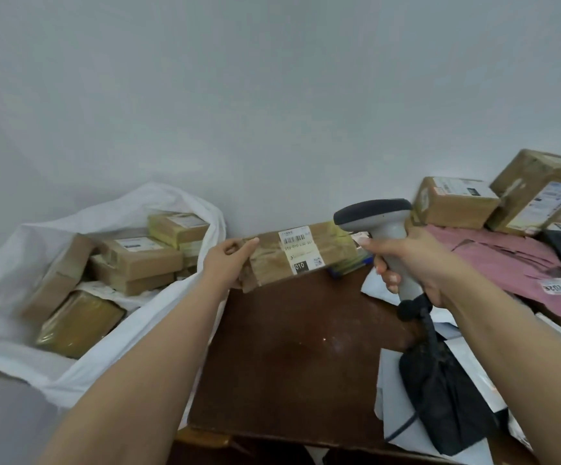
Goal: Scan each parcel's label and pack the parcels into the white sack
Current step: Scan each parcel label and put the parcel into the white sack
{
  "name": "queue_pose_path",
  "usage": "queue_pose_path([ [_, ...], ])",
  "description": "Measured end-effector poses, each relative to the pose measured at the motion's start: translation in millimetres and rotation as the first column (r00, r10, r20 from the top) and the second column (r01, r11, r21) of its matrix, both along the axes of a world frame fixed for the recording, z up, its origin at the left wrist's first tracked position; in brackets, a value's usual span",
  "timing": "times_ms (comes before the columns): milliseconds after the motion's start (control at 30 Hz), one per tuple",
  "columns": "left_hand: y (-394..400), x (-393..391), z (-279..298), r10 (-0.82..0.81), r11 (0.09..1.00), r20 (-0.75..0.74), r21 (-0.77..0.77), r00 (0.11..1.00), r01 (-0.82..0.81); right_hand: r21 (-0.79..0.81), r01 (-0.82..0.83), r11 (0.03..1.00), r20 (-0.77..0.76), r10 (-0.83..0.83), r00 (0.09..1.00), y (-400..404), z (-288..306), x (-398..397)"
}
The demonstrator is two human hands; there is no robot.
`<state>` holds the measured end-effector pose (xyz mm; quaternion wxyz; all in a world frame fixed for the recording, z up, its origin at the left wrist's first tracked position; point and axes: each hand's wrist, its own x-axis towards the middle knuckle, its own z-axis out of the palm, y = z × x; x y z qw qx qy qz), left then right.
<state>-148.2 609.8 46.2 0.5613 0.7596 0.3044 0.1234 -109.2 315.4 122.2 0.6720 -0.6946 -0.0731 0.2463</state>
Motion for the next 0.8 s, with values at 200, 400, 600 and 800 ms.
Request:
queue_pose_path([
  [200,8,-2,12,0.027,1.0,-0.01,0.004,1.0,-0.027,-0.023,-0.047,0.999,0.036,0.048,0.998,0,18,-7],
  [400,11,-2,23,0.035,0.999,-0.008,-0.017,0.999,-0.035,-0.053,-0.061,0.997,0.055,0.064,0.996,-4,26,-8],
  [600,14,-1,24,0.059,0.998,0.001,-0.028,0.998,-0.059,-0.054,-0.07,0.996,0.062,0.074,0.995,-6,28,-8],
  [800,16,0,21,0.075,0.997,0.014,-0.008,0.997,-0.075,-0.06,-0.064,0.996,0.067,0.068,0.995,-8,28,-6],
])
